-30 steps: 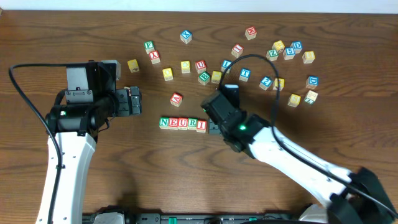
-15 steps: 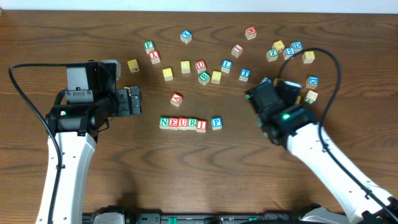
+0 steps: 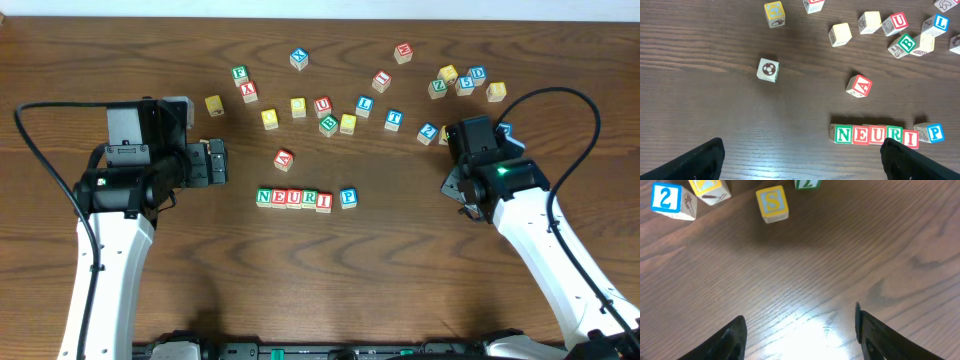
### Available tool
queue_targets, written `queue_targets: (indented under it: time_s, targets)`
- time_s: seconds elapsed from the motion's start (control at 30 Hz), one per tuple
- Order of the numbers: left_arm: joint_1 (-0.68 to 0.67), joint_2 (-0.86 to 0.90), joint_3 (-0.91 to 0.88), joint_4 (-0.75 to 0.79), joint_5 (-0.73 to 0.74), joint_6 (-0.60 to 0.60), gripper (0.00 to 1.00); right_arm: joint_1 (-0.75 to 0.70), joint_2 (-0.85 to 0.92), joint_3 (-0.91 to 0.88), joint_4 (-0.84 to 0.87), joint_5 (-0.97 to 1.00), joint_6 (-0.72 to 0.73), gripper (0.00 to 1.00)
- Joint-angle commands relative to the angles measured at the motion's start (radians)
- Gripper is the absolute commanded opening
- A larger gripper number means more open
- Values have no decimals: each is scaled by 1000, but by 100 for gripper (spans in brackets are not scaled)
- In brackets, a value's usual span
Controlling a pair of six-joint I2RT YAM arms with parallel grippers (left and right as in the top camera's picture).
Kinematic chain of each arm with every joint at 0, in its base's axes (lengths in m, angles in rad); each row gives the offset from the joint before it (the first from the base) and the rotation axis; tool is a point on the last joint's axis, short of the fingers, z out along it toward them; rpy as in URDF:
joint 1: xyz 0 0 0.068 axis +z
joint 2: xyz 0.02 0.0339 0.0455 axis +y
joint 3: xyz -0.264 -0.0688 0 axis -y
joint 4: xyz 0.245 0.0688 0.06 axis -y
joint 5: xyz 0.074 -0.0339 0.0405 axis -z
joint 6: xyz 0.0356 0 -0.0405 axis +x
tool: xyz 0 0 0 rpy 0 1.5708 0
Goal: Spell out NEURIPS
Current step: 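Open the right gripper and raise it off the P block, then move the right gripper up-right toward the yellow S block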
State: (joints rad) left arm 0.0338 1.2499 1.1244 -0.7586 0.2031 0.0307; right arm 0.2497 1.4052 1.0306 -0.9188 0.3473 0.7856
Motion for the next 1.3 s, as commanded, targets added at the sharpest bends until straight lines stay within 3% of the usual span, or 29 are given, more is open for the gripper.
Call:
queue_targets:
  time_s: [0.0,0.57,0.77,1.0,1.27]
  targets:
    - [5,-2,23,0,-6,10,98,-6,-6,0,3,-17,41,59]
    - [5,-2,23,0,-6,10,98,-7,6,0,11,80,113,63]
    - [5,-2,23,0,-6,10,98,-9,121,0,95,110,145,67]
    - [5,-2,23,0,-6,10,98,-47,371,0,258,4,55,70]
    - [5,-2,23,0,-6,10,98,-163,426,44,277,-135,-70,66]
